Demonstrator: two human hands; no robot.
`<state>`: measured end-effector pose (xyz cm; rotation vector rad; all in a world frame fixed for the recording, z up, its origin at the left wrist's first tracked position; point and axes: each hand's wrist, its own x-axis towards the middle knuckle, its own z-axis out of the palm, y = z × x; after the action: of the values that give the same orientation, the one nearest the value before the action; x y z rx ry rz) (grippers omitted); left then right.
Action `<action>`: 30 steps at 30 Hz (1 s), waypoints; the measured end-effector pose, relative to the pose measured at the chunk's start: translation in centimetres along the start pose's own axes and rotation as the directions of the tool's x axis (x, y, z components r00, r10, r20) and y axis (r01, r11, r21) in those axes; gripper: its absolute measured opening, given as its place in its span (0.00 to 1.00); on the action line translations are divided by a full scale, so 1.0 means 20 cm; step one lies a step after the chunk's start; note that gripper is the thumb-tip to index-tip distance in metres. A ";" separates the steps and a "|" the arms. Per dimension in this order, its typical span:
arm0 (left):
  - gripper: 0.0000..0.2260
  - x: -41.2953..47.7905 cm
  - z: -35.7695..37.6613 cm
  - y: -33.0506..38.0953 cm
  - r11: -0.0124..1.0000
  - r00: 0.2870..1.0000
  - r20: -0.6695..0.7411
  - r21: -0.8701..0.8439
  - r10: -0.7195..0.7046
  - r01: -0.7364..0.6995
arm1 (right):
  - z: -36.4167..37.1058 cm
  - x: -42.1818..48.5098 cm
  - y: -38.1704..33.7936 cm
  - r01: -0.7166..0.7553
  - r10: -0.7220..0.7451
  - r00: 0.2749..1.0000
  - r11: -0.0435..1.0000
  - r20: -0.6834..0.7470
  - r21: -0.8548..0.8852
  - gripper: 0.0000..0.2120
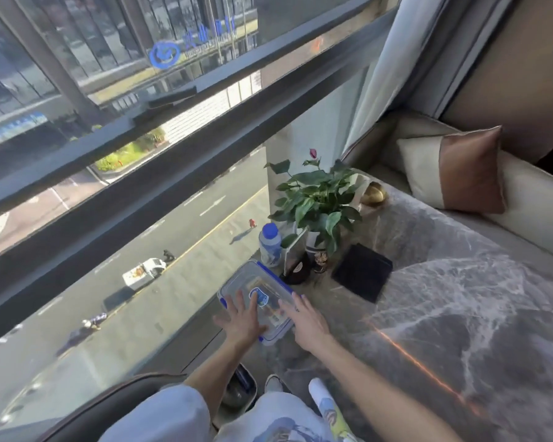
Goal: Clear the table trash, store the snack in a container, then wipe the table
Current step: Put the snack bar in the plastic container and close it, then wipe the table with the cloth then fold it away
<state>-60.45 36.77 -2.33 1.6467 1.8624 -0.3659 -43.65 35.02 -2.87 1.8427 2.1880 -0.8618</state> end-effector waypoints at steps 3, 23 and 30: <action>0.29 -0.08 0.01 0.13 0.993 0.992 -0.090 0.086 0.084 -0.077 | 0.00 -0.17 0.16 -0.013 0.054 0.981 0.977 -0.187 0.215 0.29; 0.19 -0.40 0.46 1.11 0.961 0.964 0.042 0.086 0.261 -0.264 | 0.23 -1.30 1.29 -0.477 0.528 0.840 0.829 -0.127 0.292 0.33; 0.13 -0.02 0.20 1.15 0.939 0.999 -0.039 -0.342 0.021 -0.033 | 0.03 -0.81 1.24 -0.403 0.478 0.872 0.825 -0.107 0.396 0.30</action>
<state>-37.19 38.39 -0.88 1.4452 1.8062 0.0038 -16.73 22.84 -3.83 2.5805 1.6389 -1.0603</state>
